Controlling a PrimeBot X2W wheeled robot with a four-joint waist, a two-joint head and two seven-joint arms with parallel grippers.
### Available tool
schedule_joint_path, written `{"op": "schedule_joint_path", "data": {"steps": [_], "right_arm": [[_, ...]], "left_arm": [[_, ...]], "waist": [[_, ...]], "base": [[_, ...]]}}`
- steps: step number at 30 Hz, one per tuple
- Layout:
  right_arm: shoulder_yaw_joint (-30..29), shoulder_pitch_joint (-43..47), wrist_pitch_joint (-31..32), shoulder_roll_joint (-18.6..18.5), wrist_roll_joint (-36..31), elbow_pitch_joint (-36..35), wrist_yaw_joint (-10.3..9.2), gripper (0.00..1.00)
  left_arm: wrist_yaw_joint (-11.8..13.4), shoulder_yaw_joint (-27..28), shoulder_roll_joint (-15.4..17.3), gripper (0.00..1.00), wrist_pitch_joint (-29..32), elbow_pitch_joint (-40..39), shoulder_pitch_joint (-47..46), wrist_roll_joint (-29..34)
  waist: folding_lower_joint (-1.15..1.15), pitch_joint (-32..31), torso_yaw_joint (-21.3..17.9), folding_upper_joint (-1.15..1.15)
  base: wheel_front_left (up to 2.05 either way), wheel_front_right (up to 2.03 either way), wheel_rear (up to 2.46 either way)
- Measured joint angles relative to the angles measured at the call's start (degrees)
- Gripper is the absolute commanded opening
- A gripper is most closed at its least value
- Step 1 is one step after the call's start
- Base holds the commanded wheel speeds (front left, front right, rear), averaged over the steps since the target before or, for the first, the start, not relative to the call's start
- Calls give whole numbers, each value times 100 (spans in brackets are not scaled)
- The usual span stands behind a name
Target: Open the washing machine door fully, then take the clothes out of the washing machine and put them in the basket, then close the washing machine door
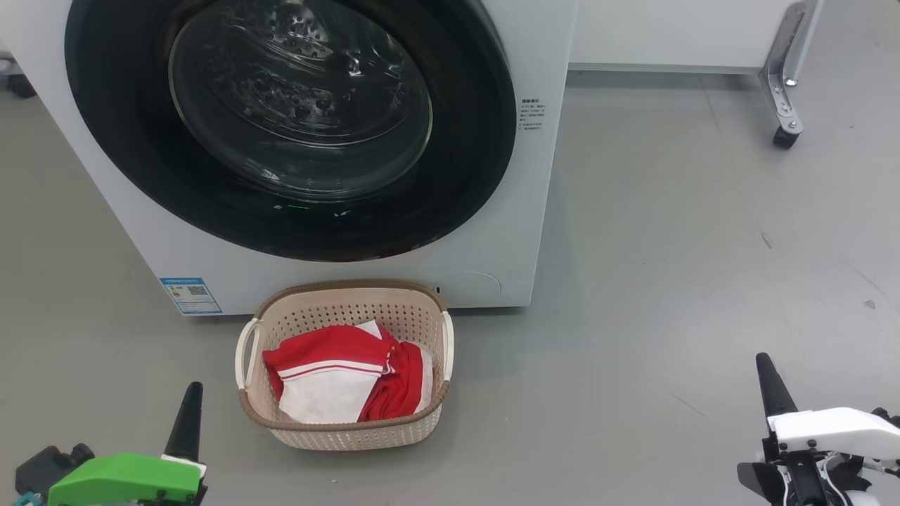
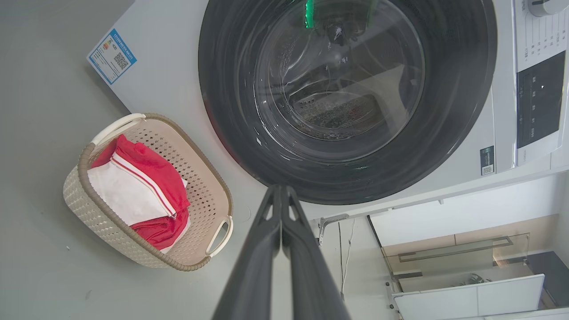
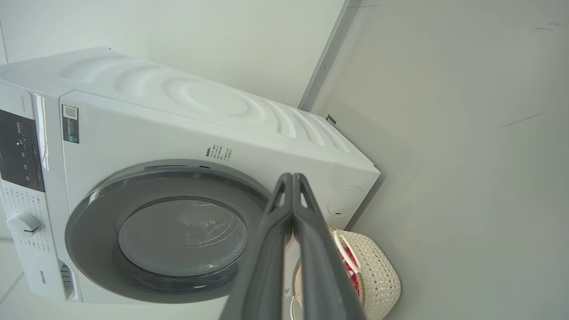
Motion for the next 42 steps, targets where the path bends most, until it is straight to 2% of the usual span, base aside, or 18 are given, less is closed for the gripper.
{"op": "schedule_joint_path", "data": {"steps": [23, 42], "right_arm": [[-220, -367, 360, -85, 1682, 130, 99, 0], [-235, -416, 361, -87, 1713, 162, 100, 0]], "left_arm": [[-307, 349, -13, 0, 158, 320, -336, -1696], [-330, 375, -22, 0, 160, 396, -361, -1717]], "waist": [[0, 18, -60, 0], [0, 15, -60, 0]], "base": [[0, 0, 0], [0, 0, 0]]}}
